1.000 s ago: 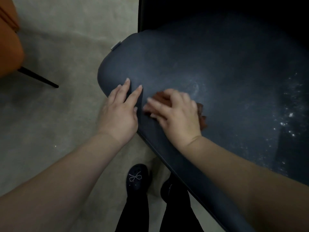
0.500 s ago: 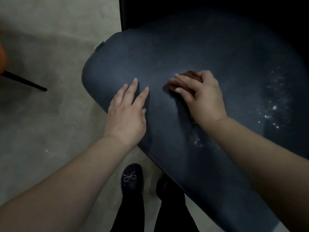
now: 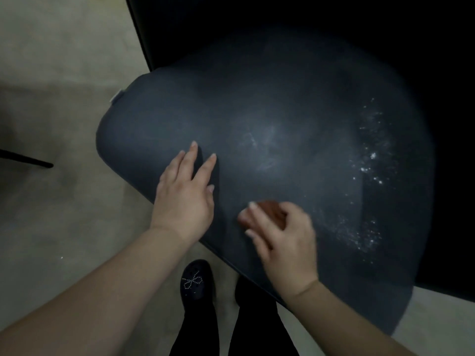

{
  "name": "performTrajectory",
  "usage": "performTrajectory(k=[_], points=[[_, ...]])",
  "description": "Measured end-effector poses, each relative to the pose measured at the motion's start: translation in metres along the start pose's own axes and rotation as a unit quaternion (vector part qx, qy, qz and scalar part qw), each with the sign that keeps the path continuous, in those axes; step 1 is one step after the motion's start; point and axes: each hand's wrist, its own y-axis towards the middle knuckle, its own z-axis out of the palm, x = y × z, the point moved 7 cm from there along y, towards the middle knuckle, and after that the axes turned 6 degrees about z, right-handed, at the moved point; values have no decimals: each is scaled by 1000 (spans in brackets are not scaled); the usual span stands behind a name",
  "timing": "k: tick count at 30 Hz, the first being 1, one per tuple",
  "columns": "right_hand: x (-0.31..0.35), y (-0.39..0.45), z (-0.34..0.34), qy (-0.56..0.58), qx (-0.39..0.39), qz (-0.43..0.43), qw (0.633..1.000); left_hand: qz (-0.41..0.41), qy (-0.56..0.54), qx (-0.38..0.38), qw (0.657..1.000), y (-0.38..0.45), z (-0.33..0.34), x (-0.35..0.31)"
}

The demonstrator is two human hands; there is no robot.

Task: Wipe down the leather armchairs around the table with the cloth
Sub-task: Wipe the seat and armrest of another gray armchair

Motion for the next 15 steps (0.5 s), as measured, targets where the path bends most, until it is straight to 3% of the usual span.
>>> performTrajectory(k=[5,10,12,15], points=[[-4,9,20,-49,0,-4,999,5,15,-15,1000,-5,10,-6],[-60,67,-9,-48,-73,144,986,27,25,3,999,-3,19,-16],[-55,60,-12,-41,-74,116,990,26,20,6,999,-1,19,-21],[-27,6,-4,-44,-37,-5,998,36,21,19,999,1,20,-33]])
